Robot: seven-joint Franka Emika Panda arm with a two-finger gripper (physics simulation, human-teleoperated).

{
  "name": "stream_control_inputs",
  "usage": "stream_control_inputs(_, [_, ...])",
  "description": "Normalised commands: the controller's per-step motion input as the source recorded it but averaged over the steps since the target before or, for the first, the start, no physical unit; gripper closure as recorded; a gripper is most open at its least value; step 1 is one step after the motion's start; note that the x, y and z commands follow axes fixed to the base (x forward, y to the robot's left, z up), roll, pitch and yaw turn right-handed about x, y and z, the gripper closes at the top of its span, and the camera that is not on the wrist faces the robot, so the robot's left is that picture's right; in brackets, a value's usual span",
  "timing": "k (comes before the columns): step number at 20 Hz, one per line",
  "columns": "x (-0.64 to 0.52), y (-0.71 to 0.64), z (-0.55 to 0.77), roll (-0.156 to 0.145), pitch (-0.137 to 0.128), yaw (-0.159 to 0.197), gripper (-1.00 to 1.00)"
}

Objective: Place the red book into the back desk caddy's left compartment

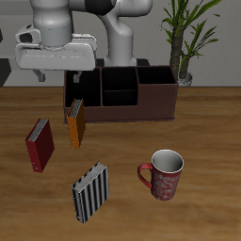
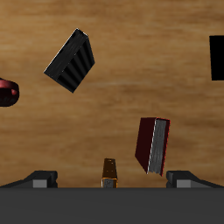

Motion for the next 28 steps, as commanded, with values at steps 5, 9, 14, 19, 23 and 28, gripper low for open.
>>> stream_control_inputs(5, [-0.01,-0.35,-0.2,0.022,0.009,0.03,-1.0])
stream_control_inputs(9, [-0.02,-0.46,-0.34,-0.006,-0.009,-0.018,-1.0])
stream_control_inputs(14, [0.09,-0.39,-0.31,-0.045,0.008,-0.022,-1.0])
stream_control_inputs(19, [0.05,-0.07,-0.2,-0.013,-0.005,-0.025,-1.0])
stream_control_inputs(23, [0.01,0.03,-0.38,0.004,0.003,-0.007,-1.0])
stream_control_inputs(28, [-0.01,-0.07,-0.33,-0.002,-0.011,0.001,-1.0])
